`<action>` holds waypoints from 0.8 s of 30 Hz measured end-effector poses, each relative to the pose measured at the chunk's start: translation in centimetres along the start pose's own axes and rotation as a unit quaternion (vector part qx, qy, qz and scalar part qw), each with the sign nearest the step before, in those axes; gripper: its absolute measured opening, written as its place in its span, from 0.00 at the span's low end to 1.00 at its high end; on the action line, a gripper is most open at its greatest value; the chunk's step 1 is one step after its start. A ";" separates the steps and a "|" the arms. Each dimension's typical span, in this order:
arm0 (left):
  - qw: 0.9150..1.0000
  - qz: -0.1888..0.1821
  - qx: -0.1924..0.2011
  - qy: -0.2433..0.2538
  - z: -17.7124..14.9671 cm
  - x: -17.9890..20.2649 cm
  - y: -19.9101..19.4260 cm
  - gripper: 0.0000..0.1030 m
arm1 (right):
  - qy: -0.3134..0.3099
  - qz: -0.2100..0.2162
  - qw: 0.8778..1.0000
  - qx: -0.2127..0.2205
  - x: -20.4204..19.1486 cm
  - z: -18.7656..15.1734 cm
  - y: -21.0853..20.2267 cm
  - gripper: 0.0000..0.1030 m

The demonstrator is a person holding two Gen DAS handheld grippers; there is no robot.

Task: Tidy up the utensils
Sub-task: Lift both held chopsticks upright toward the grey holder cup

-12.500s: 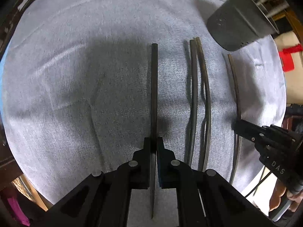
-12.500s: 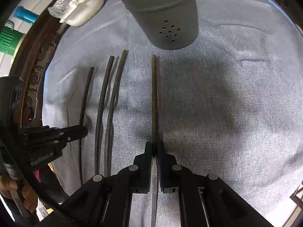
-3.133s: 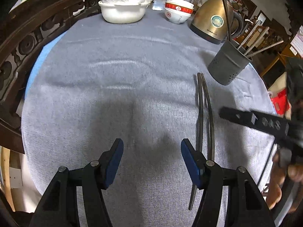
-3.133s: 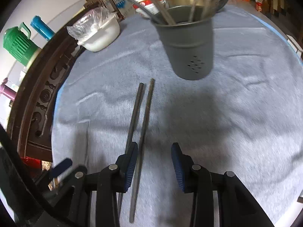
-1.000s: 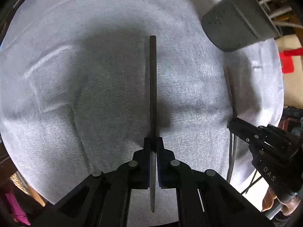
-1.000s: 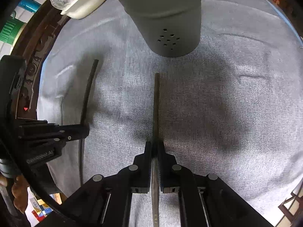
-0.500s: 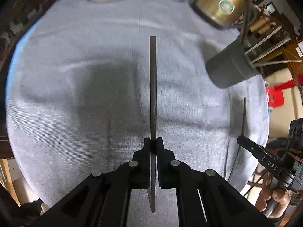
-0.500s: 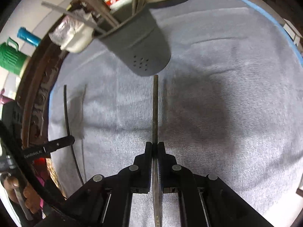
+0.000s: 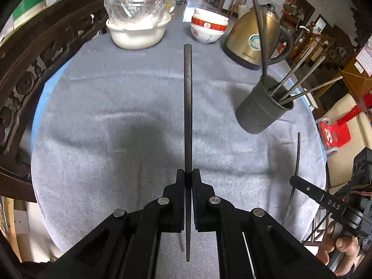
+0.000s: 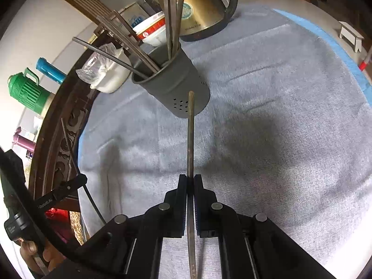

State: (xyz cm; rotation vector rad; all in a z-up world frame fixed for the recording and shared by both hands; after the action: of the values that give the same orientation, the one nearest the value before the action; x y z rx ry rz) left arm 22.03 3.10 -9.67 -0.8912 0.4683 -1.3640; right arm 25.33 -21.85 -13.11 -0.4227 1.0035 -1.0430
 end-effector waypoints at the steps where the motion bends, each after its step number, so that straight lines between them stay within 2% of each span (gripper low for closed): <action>1: 1.000 0.002 0.005 0.004 0.1 0.1 -0.1 0.06 | 0.000 0.001 1.000 0.003 -0.1 0.0 -0.1 0.06; 13: 1.000 -0.003 0.026 0.010 0.3 1.1 -0.9 0.06 | 0.006 0.008 1.000 0.025 -0.3 0.3 -1.1 0.06; 24: 0.999 0.012 0.042 0.019 0.6 0.9 -1.3 0.06 | 0.014 0.015 0.999 0.037 -0.3 1.0 -1.3 0.06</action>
State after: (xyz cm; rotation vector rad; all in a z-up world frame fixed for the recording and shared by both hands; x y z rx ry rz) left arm 21.81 2.41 -8.13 -0.7900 0.4450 -1.3708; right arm 25.48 -22.33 -11.51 -0.3329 0.9905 -1.0580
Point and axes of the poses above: each gripper's, at about its wrist camera, not at the fingertips, and y roughly the way its jaws point, x to its right, z to its top, the point moved 6 cm from there along y, roughly the way its jaws point, and after that the axes turned 12 degrees about x, right-handed, at the moved point
